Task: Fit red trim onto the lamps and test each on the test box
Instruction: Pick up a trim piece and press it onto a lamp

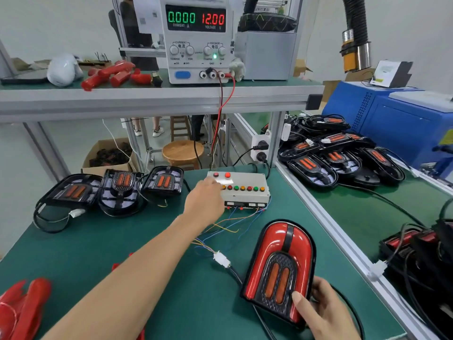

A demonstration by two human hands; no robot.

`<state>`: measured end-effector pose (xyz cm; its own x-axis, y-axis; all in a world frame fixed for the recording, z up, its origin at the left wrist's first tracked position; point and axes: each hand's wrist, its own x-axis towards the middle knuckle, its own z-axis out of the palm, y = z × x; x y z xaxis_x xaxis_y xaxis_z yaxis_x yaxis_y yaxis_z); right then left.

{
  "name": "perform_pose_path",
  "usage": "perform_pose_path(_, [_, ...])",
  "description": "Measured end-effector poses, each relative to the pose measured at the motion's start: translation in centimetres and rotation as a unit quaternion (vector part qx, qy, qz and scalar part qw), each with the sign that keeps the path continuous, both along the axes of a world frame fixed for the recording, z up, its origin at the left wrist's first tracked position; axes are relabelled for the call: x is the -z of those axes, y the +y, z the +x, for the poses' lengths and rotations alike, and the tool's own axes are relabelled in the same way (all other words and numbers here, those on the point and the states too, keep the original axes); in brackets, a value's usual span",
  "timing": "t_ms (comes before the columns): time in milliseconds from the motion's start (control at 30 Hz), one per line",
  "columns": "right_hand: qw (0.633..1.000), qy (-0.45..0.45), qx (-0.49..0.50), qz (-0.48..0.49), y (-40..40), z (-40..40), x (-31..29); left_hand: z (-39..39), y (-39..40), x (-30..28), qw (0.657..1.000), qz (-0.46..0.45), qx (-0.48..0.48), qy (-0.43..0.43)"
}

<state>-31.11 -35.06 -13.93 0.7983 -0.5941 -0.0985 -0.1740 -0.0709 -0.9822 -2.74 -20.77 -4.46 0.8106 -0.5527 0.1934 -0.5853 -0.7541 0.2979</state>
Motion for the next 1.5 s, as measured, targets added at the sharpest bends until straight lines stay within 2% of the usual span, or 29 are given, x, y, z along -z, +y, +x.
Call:
perform_pose_path(100, [1.000, -0.008, 0.009, 0.018, -0.1, 0.2, 0.2, 1.4, -1.2, 0.3, 0.997, 0.069, -0.035, 0.017])
perform_pose_path(333, [0.999, -0.028, -0.006, 0.045, -0.8, 0.0, -0.1, 2.2, -1.3, 1.9, 0.996, 0.042, -0.065, 0.041])
perform_pose_path(533, [0.997, -0.047, -0.018, 0.065, -0.7, -0.2, -0.5, 2.8, -0.4, 2.0, 0.996, 0.058, -0.045, 0.056])
perform_pose_path(800, [0.995, -0.061, -0.031, 0.070, -0.2, -0.5, -0.7, 2.7, -0.1, 1.9, 0.997, 0.027, -0.032, 0.063])
perform_pose_path(1200, [0.996, -0.056, -0.023, 0.067, -0.5, -0.5, -0.5, 2.9, 0.5, 2.2, 0.996, 0.060, 0.003, 0.063])
perform_pose_path(1500, [0.993, -0.060, -0.035, 0.092, -0.3, -0.7, -0.8, 2.4, -0.4, 2.6, 0.994, 0.106, 0.015, 0.031])
